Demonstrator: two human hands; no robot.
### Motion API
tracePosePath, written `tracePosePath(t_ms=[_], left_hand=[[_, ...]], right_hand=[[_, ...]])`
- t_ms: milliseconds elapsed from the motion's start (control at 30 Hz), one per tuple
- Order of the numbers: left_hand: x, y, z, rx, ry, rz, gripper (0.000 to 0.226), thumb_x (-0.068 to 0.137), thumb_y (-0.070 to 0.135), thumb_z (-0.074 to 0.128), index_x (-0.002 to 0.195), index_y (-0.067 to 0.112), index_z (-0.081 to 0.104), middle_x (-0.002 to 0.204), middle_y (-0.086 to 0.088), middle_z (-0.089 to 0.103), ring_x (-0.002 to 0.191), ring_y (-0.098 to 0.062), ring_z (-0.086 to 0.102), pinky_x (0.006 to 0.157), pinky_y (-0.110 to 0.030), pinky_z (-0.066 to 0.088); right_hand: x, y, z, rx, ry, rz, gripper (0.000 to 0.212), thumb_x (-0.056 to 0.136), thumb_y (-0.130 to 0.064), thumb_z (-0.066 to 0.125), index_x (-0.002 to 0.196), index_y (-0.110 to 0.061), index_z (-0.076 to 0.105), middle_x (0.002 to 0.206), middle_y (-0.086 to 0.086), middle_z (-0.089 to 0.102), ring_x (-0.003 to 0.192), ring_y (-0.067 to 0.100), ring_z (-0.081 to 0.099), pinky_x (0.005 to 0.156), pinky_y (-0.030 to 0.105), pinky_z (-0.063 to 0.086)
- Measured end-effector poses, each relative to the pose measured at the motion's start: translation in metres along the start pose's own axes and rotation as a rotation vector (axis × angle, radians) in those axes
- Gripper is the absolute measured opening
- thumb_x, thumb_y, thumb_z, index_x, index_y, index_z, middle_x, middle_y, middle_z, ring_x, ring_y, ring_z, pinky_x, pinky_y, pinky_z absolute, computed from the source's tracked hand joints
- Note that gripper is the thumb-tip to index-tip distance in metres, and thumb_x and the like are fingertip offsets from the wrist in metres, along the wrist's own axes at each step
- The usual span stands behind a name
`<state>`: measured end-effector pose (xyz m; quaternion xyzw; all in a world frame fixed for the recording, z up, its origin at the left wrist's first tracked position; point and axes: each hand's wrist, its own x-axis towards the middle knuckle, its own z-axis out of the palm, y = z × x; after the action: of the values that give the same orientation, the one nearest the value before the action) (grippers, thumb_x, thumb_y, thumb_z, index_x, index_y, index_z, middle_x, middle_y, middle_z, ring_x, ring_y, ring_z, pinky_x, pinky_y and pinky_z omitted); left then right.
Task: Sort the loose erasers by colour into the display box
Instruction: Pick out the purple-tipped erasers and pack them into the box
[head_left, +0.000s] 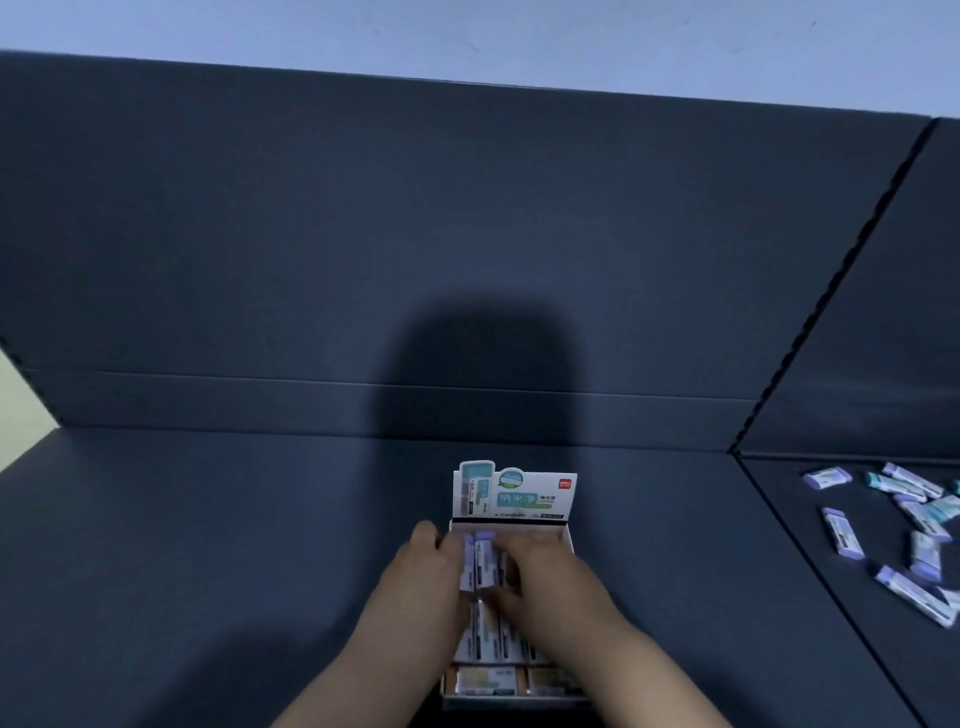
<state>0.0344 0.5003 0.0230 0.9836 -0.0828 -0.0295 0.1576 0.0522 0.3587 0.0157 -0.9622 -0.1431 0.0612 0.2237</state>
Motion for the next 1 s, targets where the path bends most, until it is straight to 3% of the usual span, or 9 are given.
tracePosePath(t_ms=[233, 733, 800, 900, 1000], left_hand=[[0.003, 0.0, 0.004, -0.011, -0.026, -0.065, 0.023, 0.091, 0.019, 0.048, 0.115, 0.019, 0.05, 0.112, 0.001, 0.052, 0.097, -0.016, 0.056, 0.074, -0.024, 0.042], [0.002, -0.001, 0.003, -0.044, 0.006, -0.028, 0.019, 0.092, 0.02, 0.047, 0.111, 0.017, 0.05, 0.108, -0.001, 0.052, 0.094, -0.017, 0.056, 0.074, -0.026, 0.044], [0.001, -0.002, 0.0, -0.036, -0.004, -0.019, 0.018, 0.092, 0.022, 0.048, 0.11, 0.017, 0.05, 0.106, -0.001, 0.051, 0.092, -0.018, 0.056, 0.072, -0.027, 0.046], [-0.001, -0.002, -0.005, 0.001, 0.009, 0.024, 0.019, 0.094, 0.028, 0.048, 0.109, 0.016, 0.05, 0.105, -0.001, 0.047, 0.091, -0.018, 0.054, 0.067, -0.026, 0.042], [-0.003, -0.002, -0.008, 0.073, 0.062, 0.081, 0.024, 0.095, 0.03, 0.047, 0.115, 0.016, 0.05, 0.11, -0.001, 0.043, 0.101, -0.017, 0.047, 0.072, -0.025, 0.041]], right_hand=[[-0.004, -0.007, -0.004, -0.088, 0.024, 0.045, 0.045, 0.088, -0.043, 0.051, 0.132, -0.035, 0.041, 0.129, -0.003, 0.054, 0.122, 0.018, 0.045, 0.094, 0.028, 0.039], [-0.004, -0.007, 0.002, -0.085, 0.059, 0.081, 0.053, 0.088, -0.045, 0.053, 0.137, -0.033, 0.039, 0.137, -0.008, 0.049, 0.128, 0.012, 0.039, 0.099, 0.023, 0.036], [-0.004, -0.008, 0.001, -0.024, 0.073, 0.088, 0.05, 0.085, -0.039, 0.058, 0.133, -0.032, 0.045, 0.124, -0.006, 0.054, 0.12, 0.014, 0.046, 0.091, 0.022, 0.039], [-0.006, -0.011, 0.0, 0.095, 0.117, 0.124, 0.043, 0.081, -0.028, 0.067, 0.122, -0.027, 0.054, 0.093, -0.004, 0.05, 0.091, 0.014, 0.052, 0.076, 0.019, 0.04], [-0.013, -0.012, -0.006, 0.116, 0.155, 0.157, 0.051, 0.082, -0.03, 0.067, 0.13, -0.024, 0.05, 0.096, -0.004, 0.051, 0.086, 0.011, 0.051, 0.084, 0.019, 0.043]])
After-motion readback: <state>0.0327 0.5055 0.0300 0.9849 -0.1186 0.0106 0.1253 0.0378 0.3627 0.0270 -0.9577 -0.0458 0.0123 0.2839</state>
